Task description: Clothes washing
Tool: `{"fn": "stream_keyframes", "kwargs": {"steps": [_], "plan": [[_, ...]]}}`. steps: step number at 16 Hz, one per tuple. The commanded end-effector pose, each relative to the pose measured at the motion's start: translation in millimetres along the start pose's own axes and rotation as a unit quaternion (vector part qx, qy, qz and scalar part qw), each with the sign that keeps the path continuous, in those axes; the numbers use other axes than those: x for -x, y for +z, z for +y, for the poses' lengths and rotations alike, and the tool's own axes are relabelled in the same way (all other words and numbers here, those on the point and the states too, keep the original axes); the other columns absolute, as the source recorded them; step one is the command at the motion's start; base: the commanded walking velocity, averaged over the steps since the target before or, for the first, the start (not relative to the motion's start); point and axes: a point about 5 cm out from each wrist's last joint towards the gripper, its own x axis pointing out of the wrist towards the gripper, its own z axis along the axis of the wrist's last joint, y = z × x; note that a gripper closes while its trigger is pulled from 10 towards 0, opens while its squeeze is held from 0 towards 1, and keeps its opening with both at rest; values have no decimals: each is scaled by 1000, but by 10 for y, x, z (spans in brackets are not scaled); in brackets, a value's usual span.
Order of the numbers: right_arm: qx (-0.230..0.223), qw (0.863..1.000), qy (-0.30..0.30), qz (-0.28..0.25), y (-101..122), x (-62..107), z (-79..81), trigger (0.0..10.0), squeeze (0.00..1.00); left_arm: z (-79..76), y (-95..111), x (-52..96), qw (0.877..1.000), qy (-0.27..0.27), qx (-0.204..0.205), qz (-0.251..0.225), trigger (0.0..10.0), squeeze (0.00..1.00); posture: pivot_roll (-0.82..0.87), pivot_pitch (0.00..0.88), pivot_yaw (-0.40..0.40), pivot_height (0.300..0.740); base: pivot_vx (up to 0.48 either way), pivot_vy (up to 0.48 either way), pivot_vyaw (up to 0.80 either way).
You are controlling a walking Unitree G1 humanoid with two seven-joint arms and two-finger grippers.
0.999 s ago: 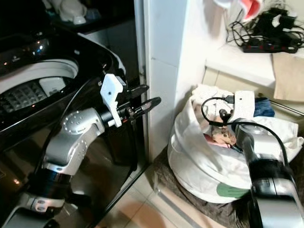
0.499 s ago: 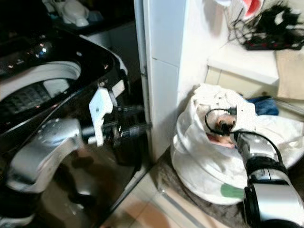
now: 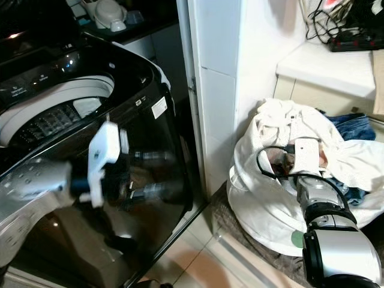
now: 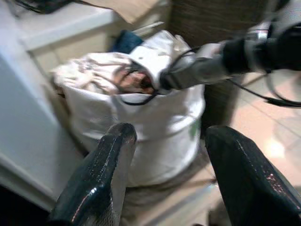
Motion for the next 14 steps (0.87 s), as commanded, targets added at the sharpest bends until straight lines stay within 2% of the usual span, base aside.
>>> {"fn": "stream_keyframes", "kwargs": {"steps": [1, 2, 3, 4, 5, 14], "plan": [[20, 1000, -3, -5, 21, -7, 62, 10000, 0, 3, 37, 59, 1000, 6, 1, 2, 10000, 0, 304, 83, 176, 740, 0, 0, 0], [26, 1000, -5, -6, 16, -6, 62, 10000, 0, 4, 43, 68, 1000, 8, 1, 2, 10000, 0, 308, 84, 175, 740, 0, 0, 0], [50, 999, -13, -7, 3, -5, 53, 7804, 0, 3, 70, 103, 1000, 19, 2, 5, 10000, 0, 315, 87, 172, 740, 0, 0, 0], [59, 998, -19, -8, 0, -4, 40, 1882, 0, 1, 78, 118, 1000, 24, 5, 5, 10000, 0, 316, 90, 168, 740, 0, 0, 0], [62, 998, -22, -12, 4, -3, 31, 0, 0, 0, 82, 129, 1000, 29, 6, 4, 10000, 0, 316, 91, 167, 740, 0, 0, 0], [79, 996, -31, -11, 5, -1, -6, 0, 0, -72, 105, 151, 1000, 21, 15, 5, 10000, 0, 329, 90, 151, 740, 0, 0, 0]]}}
